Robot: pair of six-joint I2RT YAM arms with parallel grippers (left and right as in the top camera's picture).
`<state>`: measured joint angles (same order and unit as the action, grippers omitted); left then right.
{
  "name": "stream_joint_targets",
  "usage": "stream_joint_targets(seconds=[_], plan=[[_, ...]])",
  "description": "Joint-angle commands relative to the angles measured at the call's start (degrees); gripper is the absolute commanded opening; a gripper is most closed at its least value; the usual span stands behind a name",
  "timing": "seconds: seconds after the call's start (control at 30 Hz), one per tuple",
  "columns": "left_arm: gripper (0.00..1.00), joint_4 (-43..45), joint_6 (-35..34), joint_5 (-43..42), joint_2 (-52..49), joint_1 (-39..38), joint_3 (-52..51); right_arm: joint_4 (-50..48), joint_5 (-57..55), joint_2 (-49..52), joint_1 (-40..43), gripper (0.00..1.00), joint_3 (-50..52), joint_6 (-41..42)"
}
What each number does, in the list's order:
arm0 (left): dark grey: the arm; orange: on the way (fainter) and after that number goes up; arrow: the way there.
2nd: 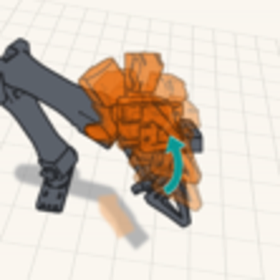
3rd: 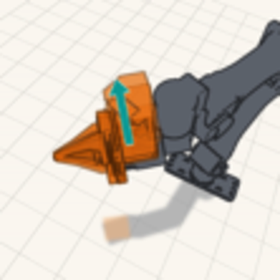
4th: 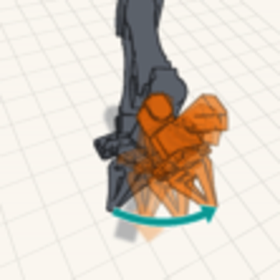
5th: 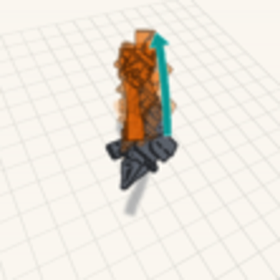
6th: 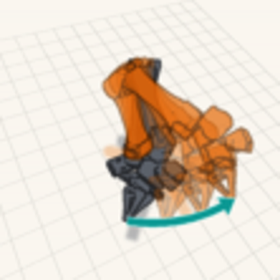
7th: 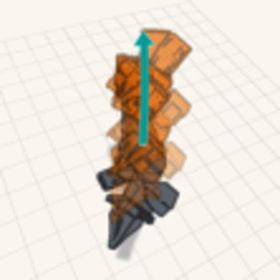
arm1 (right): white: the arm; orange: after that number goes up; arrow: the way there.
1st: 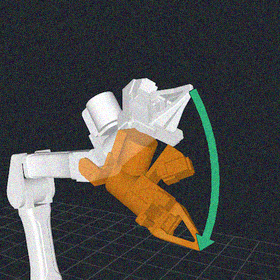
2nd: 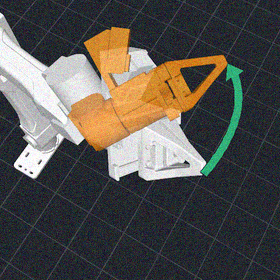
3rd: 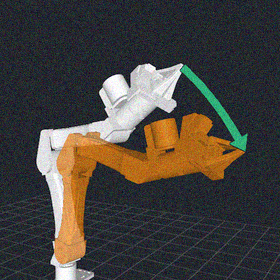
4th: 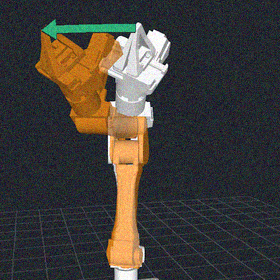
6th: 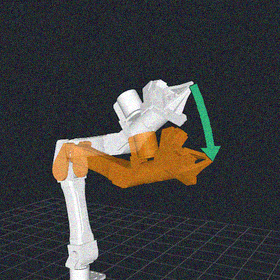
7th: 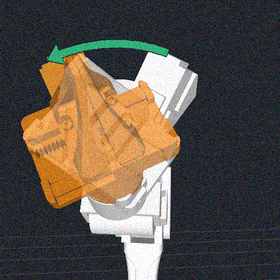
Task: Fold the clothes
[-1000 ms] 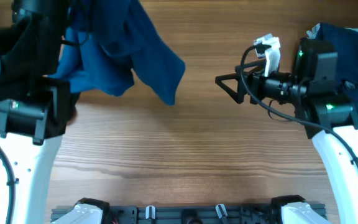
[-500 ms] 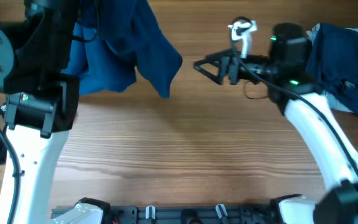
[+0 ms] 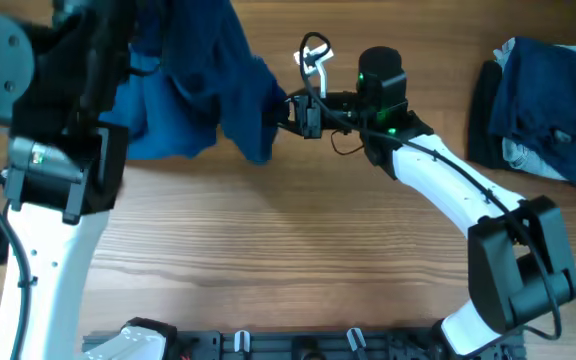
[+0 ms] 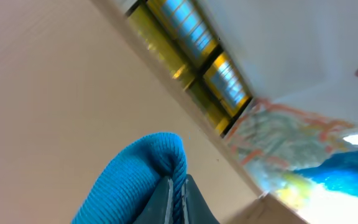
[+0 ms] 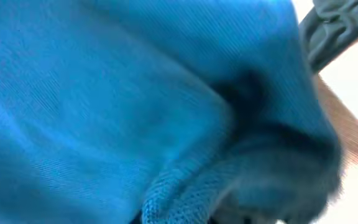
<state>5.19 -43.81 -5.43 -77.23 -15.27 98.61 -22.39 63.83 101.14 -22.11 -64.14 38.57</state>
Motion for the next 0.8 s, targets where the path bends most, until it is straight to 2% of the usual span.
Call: stream_joint_targets(seconds=[0.0,0.07,0.1,0.2,0.3,0.37,0.43,0.47,0.6,0.77], plan=[[0.04,-8.76,1.60,-0.26,1.53,1.64,1.27,-0.72,3.13,-0.13,4.04,0.04,-0.28,0.35],[0.04,-15.15,5.09,-0.22,1.55,2.47,1.27,-0.70,5.49,-0.57,7.15,0.04,-0.28,-1.07],[0.04,-21.29,8.96,-0.02,1.53,3.34,1.27,-0.61,7.30,-1.36,10.67,0.04,-0.28,-1.90],[0.04,-27.69,13.88,-0.02,1.55,4.17,1.27,-0.55,8.37,-2.38,15.39,0.04,-0.28,-2.62],[0.04,-30.42,16.68,0.44,1.53,4.31,1.27,0.94,9.66,-2.73,19.52,0.04,-0.28,-4.39],[0.04,-30.53,16.63,0.87,1.53,4.31,1.27,6.95,6.34,-2.73,19.89,0.04,-0.28,-9.60],[0.04,-30.36,16.61,1.05,1.53,4.31,1.27,21.11,-9.14,-2.73,19.43,0.04,-0.28,-19.17],[0.04,-30.49,16.61,1.05,1.53,4.31,1.27,27.82,-22.64,-2.73,18.84,0.04,-0.28,-22.67],[0.04,-32.02,16.63,2.27,1.51,4.31,1.27,37.77,-55.39,-3.26,17.92,0.04,-0.66,-26.82],[0.04,-38.77,16.65,5.55,1.07,4.31,1.27,43.58,-57.55,-8.85,20.17,0.04,-5.29,-28.37]])
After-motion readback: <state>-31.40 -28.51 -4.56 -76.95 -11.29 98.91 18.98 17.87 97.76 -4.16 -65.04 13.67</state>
